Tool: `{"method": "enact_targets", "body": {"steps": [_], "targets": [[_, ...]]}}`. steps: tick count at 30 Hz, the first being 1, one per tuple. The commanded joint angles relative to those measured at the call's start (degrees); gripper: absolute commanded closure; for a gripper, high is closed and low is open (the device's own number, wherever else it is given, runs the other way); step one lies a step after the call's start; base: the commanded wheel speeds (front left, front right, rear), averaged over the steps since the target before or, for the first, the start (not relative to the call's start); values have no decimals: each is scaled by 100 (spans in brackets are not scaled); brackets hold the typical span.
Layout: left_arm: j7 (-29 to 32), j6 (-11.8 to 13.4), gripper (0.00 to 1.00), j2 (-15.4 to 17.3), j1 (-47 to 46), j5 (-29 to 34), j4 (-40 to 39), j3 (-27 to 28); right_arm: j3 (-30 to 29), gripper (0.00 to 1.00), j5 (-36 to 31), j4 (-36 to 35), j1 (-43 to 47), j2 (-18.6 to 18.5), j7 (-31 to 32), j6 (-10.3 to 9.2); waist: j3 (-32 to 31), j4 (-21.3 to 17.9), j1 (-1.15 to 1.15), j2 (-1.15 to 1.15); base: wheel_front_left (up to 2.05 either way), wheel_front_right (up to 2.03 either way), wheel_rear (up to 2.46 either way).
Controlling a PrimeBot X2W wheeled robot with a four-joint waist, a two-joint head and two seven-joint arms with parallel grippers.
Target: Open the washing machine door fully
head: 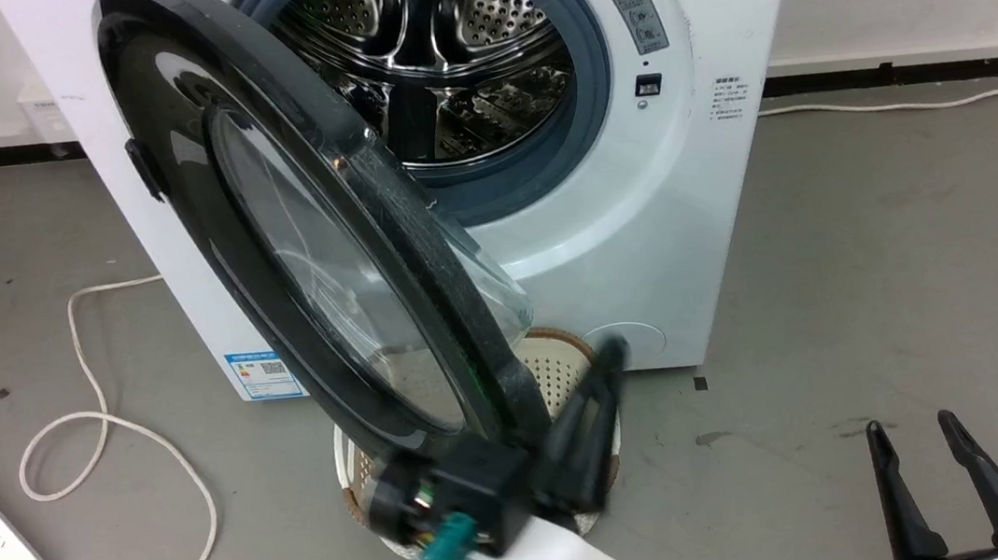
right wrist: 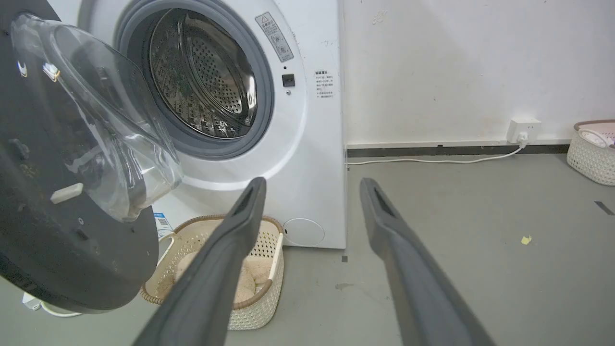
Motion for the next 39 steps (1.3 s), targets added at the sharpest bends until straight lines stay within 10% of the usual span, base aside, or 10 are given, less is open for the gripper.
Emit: {"method": "enact_targets", "body": {"steps": [1,18,39], "targets": [[-7,44,100,12,77,-123,137,-115,-8,0,39,18,-91,26,8,30,15,-5,0,0,0,0,0],[-671,319,100,12,-395,-683,2383,-145,70,0,109,197,-100,26,-41,30,90,95,0,0,0,0,0],[-534,803,100,915,709,-661,1448,61,113,0,233,354,126,26,-37,30,-236,1653,0,0,0,0,0]]}}
